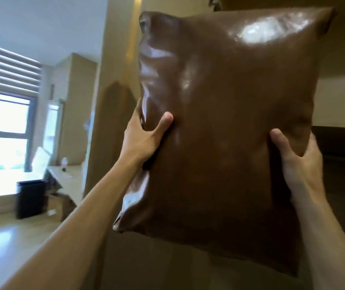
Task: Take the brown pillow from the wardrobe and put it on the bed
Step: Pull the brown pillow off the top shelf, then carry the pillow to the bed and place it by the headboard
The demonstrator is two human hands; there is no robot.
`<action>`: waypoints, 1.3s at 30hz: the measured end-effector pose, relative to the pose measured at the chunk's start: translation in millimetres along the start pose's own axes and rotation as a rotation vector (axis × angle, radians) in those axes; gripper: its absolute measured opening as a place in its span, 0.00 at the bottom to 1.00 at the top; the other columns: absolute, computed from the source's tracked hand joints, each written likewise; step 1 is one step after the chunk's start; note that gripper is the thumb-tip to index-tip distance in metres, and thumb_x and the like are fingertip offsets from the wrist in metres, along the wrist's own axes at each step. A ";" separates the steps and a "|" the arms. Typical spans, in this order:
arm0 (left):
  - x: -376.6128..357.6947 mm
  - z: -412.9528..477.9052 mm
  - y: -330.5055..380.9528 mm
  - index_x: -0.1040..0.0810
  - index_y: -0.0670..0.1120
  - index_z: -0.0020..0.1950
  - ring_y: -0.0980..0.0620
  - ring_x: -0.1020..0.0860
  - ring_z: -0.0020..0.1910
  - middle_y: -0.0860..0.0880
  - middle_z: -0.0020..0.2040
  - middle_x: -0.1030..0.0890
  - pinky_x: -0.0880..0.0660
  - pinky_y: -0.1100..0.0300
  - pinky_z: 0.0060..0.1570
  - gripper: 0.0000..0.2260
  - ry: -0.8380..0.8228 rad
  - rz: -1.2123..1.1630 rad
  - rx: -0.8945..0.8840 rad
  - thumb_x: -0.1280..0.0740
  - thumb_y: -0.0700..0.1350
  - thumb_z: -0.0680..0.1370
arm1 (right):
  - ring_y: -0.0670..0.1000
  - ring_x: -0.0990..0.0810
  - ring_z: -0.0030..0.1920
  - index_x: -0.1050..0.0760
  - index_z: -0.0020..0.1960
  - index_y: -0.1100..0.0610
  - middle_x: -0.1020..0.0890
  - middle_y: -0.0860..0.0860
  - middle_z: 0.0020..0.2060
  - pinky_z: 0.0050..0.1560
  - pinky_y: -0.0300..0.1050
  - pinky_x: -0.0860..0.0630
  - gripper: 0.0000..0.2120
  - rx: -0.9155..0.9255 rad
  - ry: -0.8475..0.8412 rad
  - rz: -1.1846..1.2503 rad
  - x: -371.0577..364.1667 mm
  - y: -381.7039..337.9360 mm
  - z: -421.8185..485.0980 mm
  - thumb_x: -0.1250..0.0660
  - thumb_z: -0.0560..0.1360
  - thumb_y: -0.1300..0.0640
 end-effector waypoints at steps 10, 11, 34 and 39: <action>185.2 -63.3 54.6 0.27 0.60 0.74 0.75 0.23 0.52 0.69 0.58 0.20 0.25 0.68 0.54 0.53 0.396 0.380 -0.019 0.38 0.86 0.55 | 0.44 0.21 0.56 0.36 0.74 0.41 0.22 0.45 0.63 0.51 0.42 0.26 0.55 -0.034 -0.222 0.309 -116.7 -33.3 -98.3 0.27 0.53 0.18; 203.3 -69.6 59.5 0.28 0.60 0.74 0.78 0.24 0.49 0.70 0.57 0.22 0.27 0.72 0.51 0.53 0.431 0.416 -0.016 0.39 0.86 0.54 | 0.39 0.21 0.55 0.35 0.73 0.40 0.22 0.43 0.61 0.51 0.40 0.27 0.54 -0.034 -0.234 0.333 -132.9 -35.7 -108.3 0.28 0.53 0.18; 504.7 -90.9 -23.7 0.36 0.58 0.81 0.54 0.26 0.72 0.55 0.76 0.25 0.28 0.49 0.73 0.47 0.764 0.878 0.072 0.31 0.76 0.66 | 0.35 0.17 0.53 0.27 0.68 0.38 0.17 0.35 0.56 0.57 0.46 0.18 0.42 -0.355 -0.896 0.672 -545.9 -29.0 -308.4 0.22 0.58 0.26; 521.1 -95.1 -87.6 0.36 0.58 0.81 0.59 0.26 0.69 0.58 0.74 0.25 0.29 0.53 0.73 0.44 0.819 0.885 0.128 0.29 0.72 0.69 | 0.43 0.16 0.56 0.26 0.69 0.41 0.16 0.40 0.58 0.59 0.51 0.17 0.43 -0.420 -0.941 0.646 -601.9 7.2 -324.1 0.21 0.59 0.27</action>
Point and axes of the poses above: each hand's wrist, its own z-axis towards the middle knuckle, its own x-axis out of the back of the hand, y = z × x, the point moved 4 cm from there along z, towards the middle knuckle
